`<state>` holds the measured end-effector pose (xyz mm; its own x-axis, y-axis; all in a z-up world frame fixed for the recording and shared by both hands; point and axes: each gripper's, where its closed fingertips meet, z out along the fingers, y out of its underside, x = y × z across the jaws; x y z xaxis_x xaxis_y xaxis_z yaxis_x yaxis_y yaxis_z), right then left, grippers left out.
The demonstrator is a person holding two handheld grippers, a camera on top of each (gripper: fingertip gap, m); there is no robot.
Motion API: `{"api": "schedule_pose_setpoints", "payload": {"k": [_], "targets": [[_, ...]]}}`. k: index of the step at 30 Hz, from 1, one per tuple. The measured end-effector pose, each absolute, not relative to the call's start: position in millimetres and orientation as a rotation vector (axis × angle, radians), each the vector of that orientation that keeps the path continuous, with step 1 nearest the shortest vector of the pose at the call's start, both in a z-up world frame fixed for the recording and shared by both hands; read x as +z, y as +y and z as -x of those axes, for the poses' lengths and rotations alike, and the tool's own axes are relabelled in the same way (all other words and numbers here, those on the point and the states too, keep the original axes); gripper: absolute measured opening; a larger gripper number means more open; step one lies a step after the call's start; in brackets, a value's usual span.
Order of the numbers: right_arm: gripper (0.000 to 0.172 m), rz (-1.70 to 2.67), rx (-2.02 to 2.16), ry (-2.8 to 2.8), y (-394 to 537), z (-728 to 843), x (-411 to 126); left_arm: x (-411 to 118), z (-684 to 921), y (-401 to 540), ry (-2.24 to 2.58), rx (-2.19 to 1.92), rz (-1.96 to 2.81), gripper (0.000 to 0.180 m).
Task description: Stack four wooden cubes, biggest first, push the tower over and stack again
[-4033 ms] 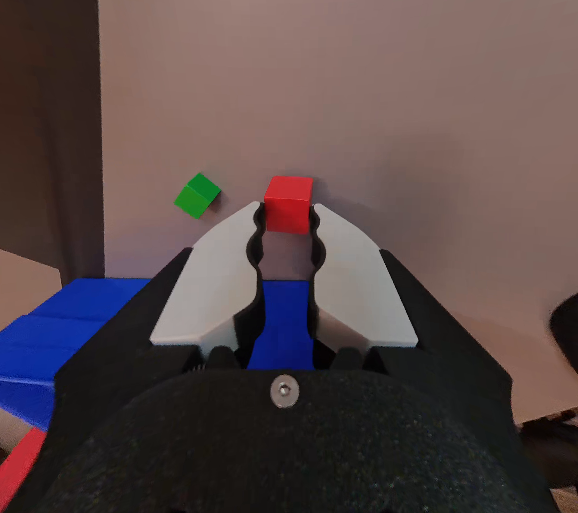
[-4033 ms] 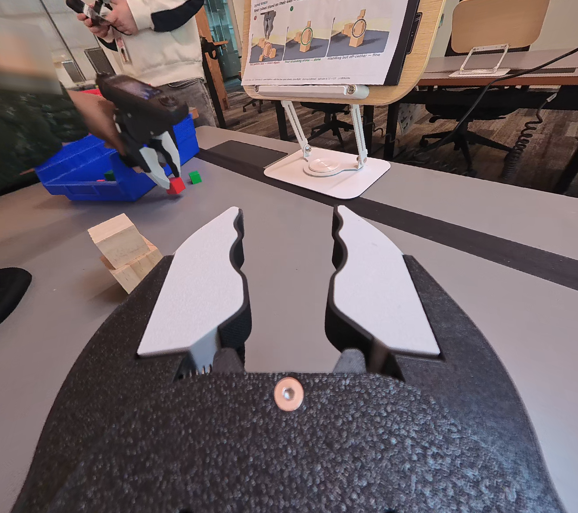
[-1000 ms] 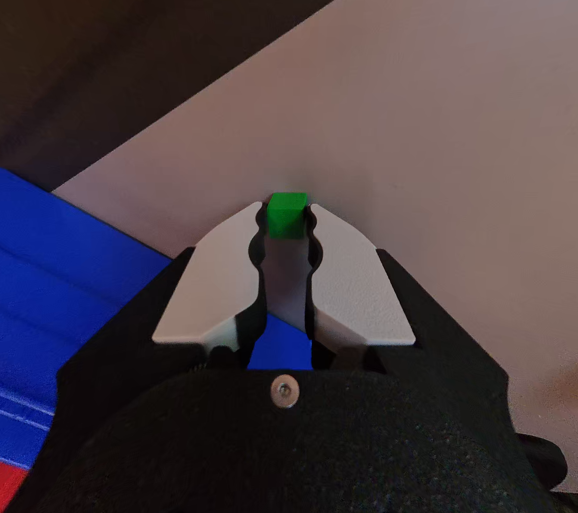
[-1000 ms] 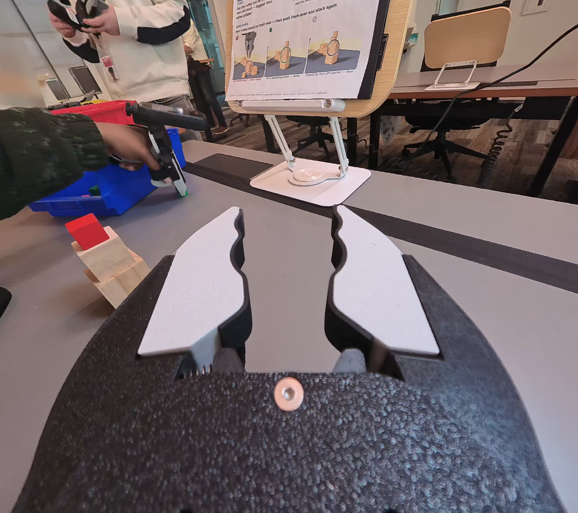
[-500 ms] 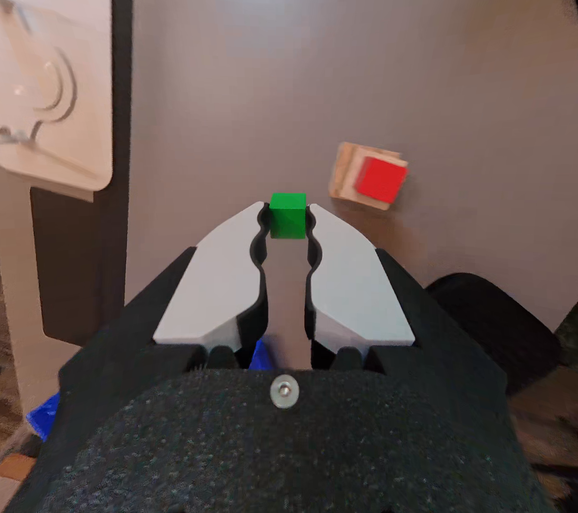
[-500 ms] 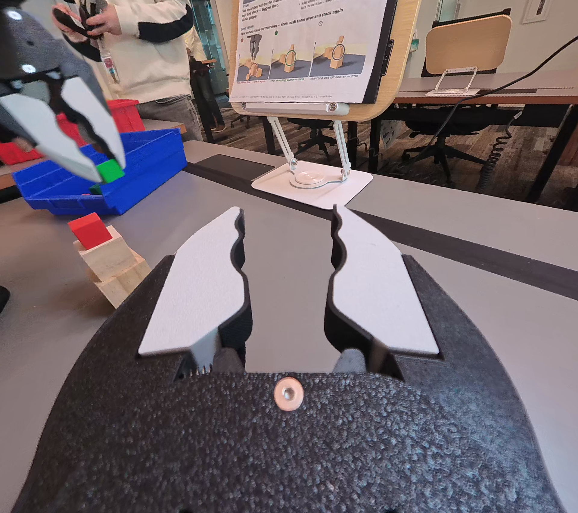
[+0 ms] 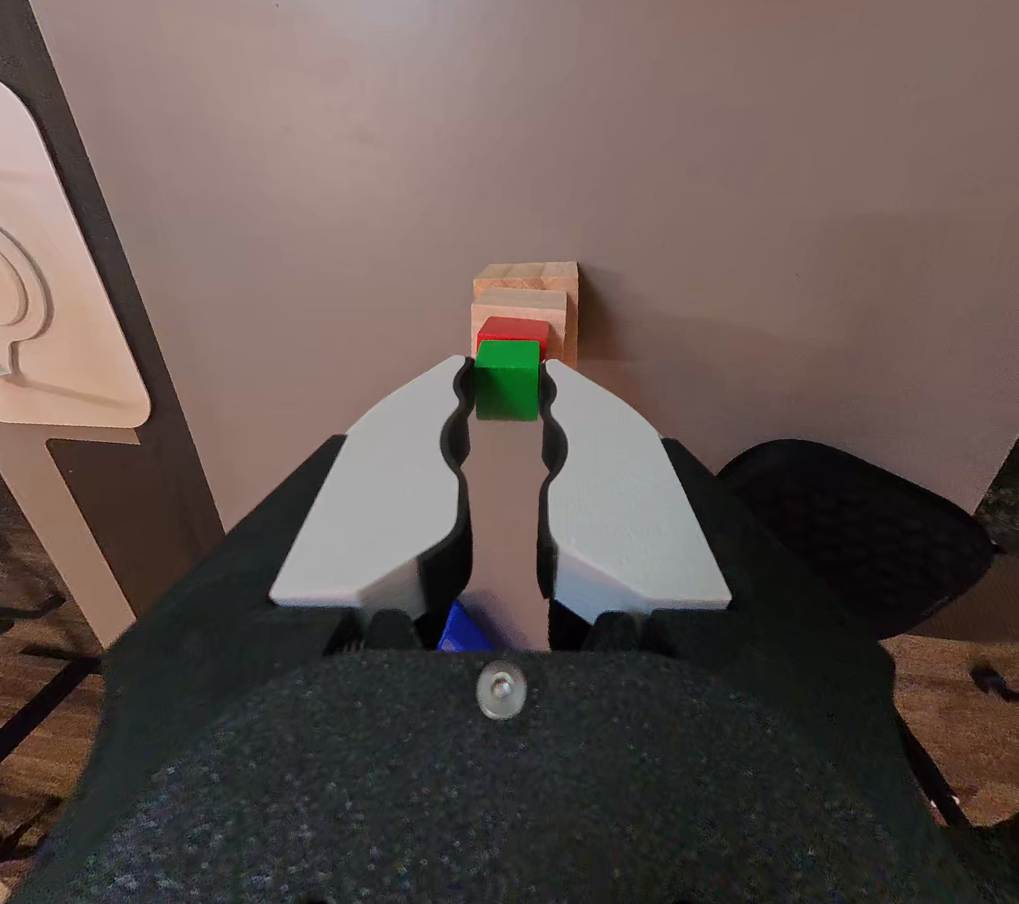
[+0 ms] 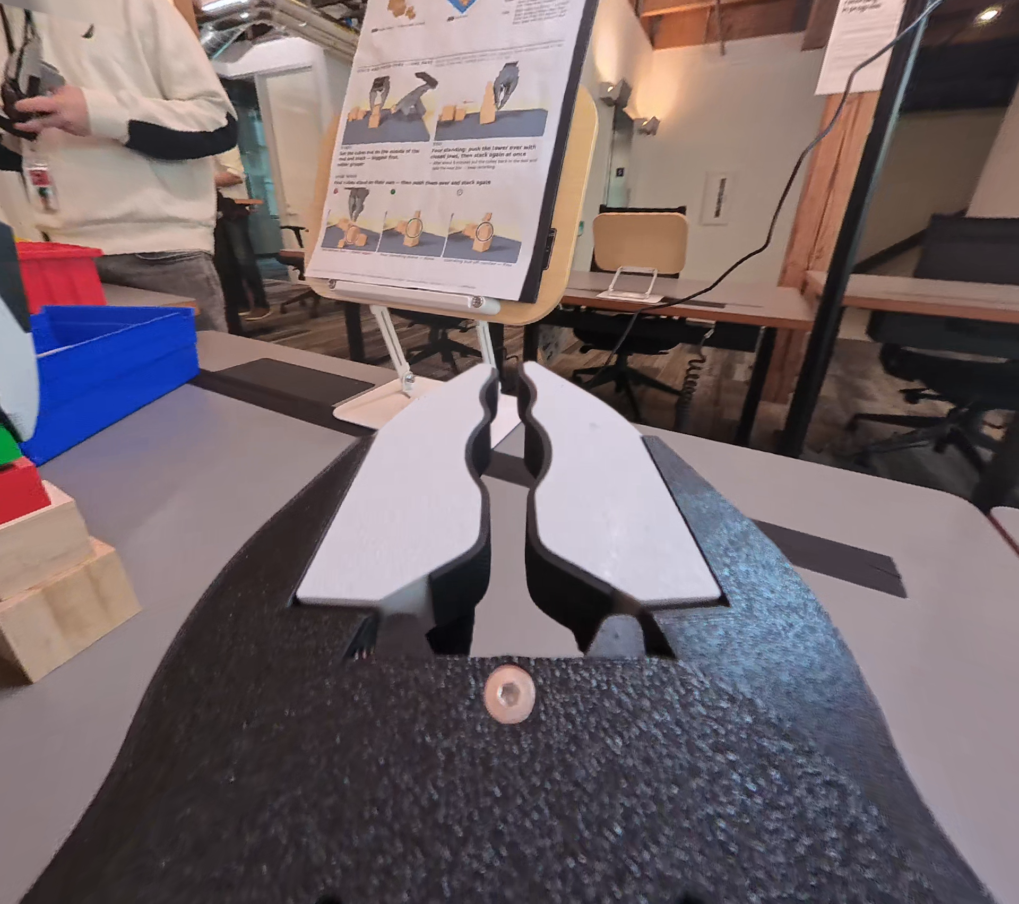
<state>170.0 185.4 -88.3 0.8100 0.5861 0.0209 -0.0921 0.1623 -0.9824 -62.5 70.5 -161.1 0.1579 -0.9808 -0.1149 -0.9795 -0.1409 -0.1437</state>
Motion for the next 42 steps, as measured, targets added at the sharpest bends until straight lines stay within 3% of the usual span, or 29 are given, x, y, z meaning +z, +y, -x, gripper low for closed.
{"api": "schedule_pose_setpoints", "payload": {"k": [1,35,42], "targets": [[0.004,1.323,0.495,-0.447,185,-171,-87,-162,64,71,1.932,0.001,2.242,0.022],[0.007,1.341,0.518,-0.474,185,-164,-91,-154,67,66,1.844,-0.148,2.142,0.029],[0.008,1.344,0.520,-0.483,185,-162,-92,-167,78,66,1.758,-0.204,2.148,0.041]]}}
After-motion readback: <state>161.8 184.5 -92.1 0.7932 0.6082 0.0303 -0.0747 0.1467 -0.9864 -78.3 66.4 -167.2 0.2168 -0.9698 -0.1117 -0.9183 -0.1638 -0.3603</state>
